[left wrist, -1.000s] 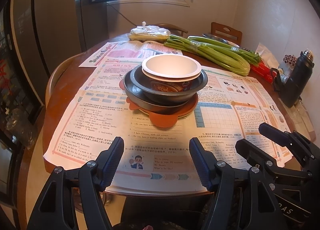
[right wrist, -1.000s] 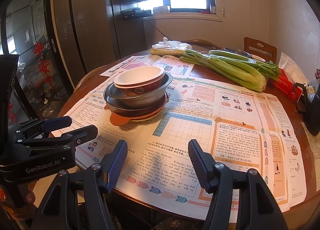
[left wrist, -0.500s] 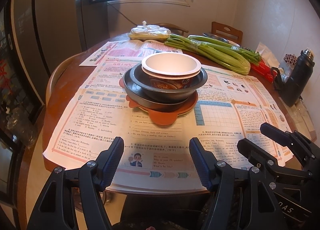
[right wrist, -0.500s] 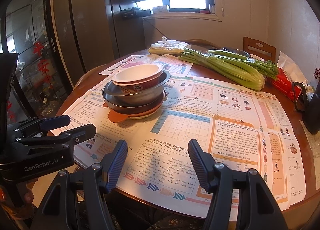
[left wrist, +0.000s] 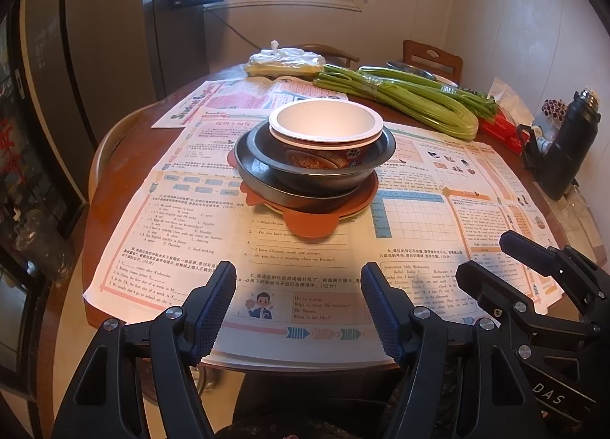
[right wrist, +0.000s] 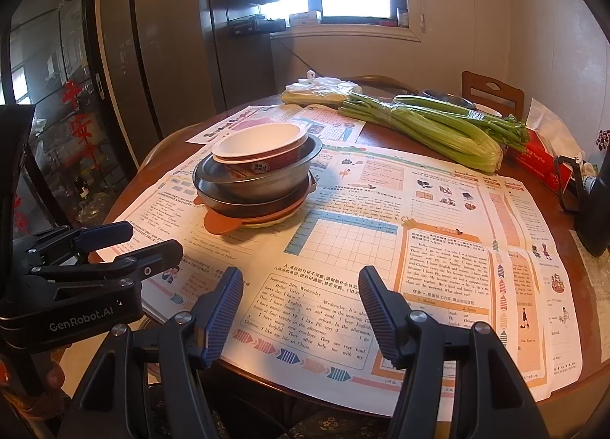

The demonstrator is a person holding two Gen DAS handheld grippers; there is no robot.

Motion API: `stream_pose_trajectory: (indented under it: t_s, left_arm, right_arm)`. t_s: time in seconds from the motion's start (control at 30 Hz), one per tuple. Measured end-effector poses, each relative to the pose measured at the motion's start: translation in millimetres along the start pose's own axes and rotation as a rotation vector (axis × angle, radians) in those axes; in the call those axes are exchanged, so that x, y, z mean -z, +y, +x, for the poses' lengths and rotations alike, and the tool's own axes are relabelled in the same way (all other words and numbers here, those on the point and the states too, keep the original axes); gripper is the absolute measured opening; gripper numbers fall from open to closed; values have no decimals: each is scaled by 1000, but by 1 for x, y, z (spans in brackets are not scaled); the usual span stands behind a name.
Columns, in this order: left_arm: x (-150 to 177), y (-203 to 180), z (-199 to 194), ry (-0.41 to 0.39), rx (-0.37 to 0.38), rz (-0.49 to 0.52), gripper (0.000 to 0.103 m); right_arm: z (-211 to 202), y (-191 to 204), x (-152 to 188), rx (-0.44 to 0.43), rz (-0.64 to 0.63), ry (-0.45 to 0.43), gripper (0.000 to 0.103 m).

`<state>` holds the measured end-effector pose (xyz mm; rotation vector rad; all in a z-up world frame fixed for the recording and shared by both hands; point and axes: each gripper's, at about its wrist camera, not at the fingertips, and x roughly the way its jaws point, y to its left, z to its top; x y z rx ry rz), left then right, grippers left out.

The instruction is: Organize plates and bowls

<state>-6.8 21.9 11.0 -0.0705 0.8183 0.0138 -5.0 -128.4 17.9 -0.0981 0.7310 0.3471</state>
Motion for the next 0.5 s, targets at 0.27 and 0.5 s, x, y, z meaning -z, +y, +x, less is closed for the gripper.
stream_pose_trajectory:
  t_s: [0.27, 0.5]
  left_arm:
    - [-2, 6, 8, -11, 15, -2, 73]
    - [-28, 45, 26, -3, 3, -68, 75]
  right_arm:
    - [3, -1, -2, 3, 3, 5, 63]
    - [24, -15, -10, -2, 25, 50, 63]
